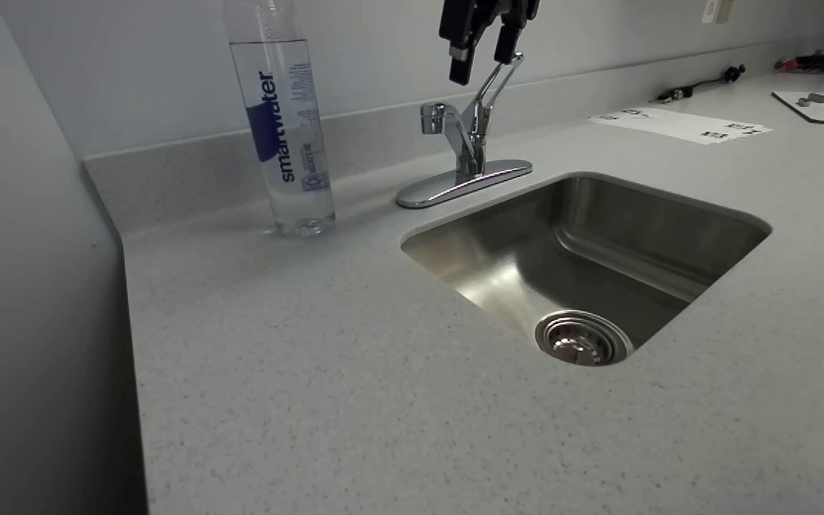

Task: Turn the tap nozzle to the left then move the tap handle up and down

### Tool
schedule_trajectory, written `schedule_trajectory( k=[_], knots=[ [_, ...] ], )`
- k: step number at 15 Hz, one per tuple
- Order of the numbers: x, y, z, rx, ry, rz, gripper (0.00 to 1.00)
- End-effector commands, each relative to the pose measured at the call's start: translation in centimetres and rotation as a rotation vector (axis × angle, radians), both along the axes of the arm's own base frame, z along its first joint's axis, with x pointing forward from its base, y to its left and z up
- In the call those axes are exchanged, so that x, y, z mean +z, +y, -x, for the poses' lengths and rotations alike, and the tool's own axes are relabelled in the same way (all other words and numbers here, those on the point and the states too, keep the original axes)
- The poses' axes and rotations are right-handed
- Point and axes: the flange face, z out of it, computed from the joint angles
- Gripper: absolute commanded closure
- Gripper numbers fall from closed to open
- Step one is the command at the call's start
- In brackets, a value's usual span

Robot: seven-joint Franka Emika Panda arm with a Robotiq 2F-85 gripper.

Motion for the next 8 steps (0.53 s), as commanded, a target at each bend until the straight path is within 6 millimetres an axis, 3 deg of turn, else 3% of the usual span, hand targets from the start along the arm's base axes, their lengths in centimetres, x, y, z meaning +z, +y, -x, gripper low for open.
schedule_trajectory(
  k=[1,5,8],
  knots=[
    [0.4,0.2,-0.7,0.001,-0.026,-0.006,0.0],
    [0.9,0.4,-1.4,-0.003,-0.076,0.004,0.0],
    [1.4,-0.8,-2.4,-0.014,-0.11,0.003,0.0]
  ],
)
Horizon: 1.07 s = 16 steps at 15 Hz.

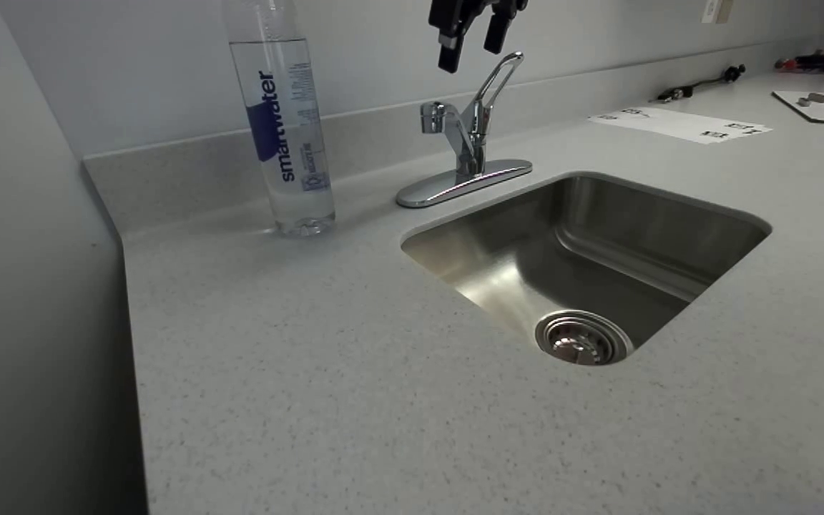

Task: Turn the tap nozzle to the left then move the tap handle up and down

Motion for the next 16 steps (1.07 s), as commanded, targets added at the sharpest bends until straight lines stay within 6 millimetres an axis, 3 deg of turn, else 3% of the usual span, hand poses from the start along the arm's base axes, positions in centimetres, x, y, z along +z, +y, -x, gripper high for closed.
schedule_trajectory(
  k=[1,5,16],
  knots=[
    [0.6,-1.0,-1.6,-0.021,-0.052,0.012,0.0],
    [-0.1,-2.5,-2.0,-0.035,-0.038,0.027,0.0],
    [-2.2,-2.4,1.1,-0.04,0.103,0.014,0.0]
  ],
)
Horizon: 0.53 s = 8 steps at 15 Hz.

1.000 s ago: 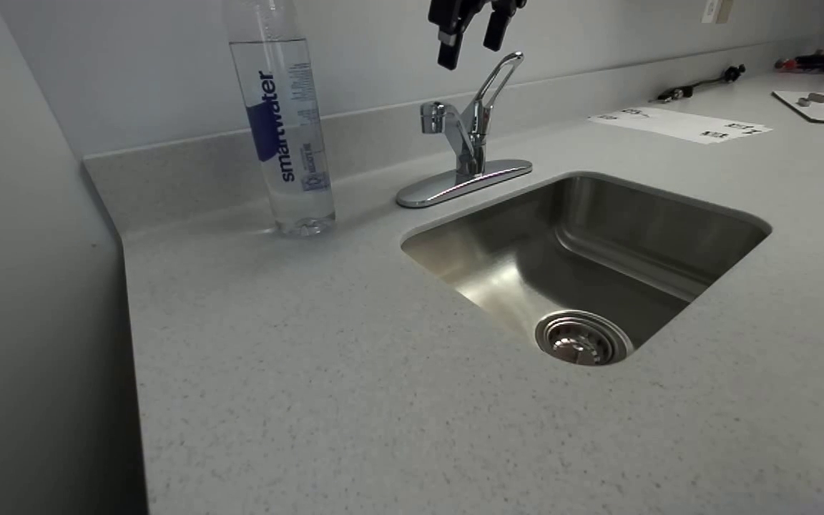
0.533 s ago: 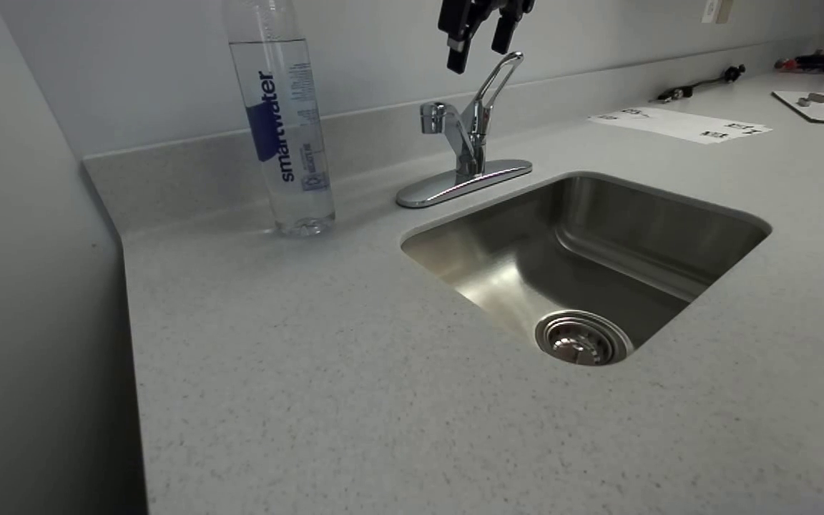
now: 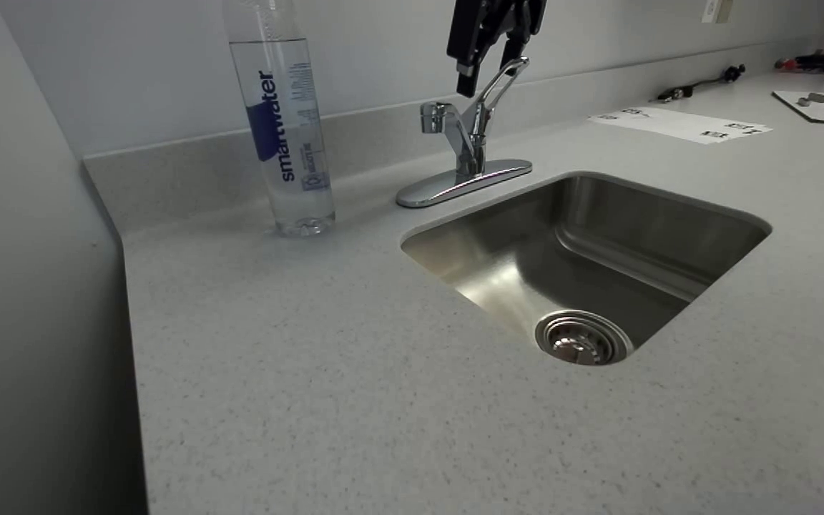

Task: Turn the tap nozzle to the left then move the tap handle up and down

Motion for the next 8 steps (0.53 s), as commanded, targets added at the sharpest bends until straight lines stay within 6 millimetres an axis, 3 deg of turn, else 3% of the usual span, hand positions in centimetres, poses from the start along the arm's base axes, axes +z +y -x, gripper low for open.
schedule_trajectory(
  k=[1,8],
  knots=[
    [0.3,-0.6,1.8,0.001,0.063,-0.002,0.0],
    [-1.4,-1.7,5.0,0.103,0.132,0.033,0.0]
  ],
)
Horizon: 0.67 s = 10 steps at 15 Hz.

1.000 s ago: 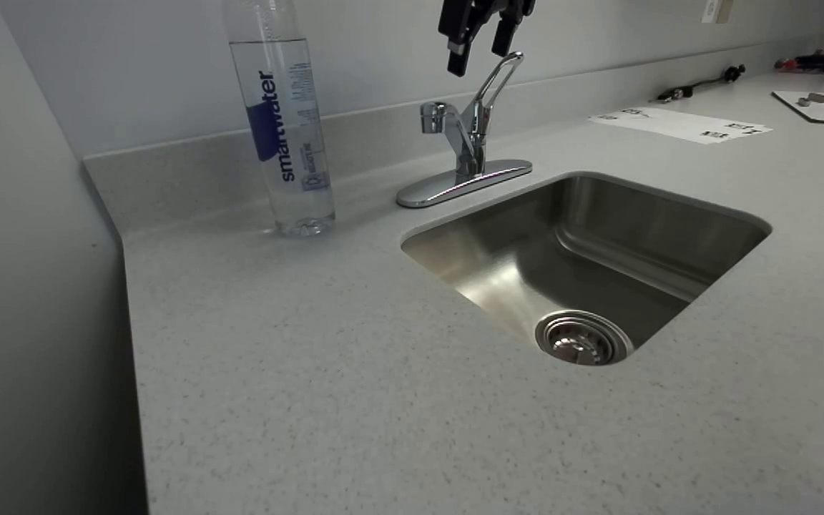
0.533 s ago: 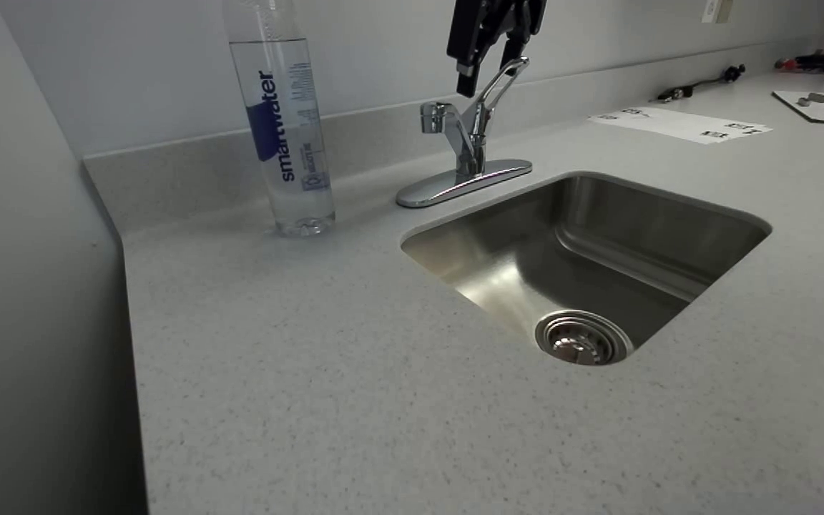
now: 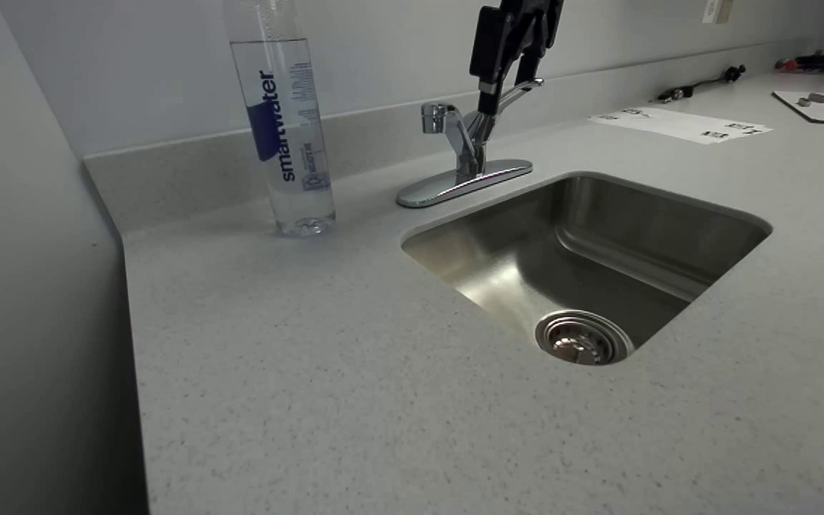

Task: Turn the tap nozzle to the left then move the tap handle up and down

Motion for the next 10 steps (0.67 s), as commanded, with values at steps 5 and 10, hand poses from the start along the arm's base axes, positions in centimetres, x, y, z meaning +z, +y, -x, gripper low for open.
schedule_trajectory(
  k=[5,10],
  knots=[
    [-1.2,-3.0,3.8,0.11,0.031,0.043,0.0],
    [-1.2,-2.5,3.1,0.149,-0.136,0.088,0.0]
  ],
)
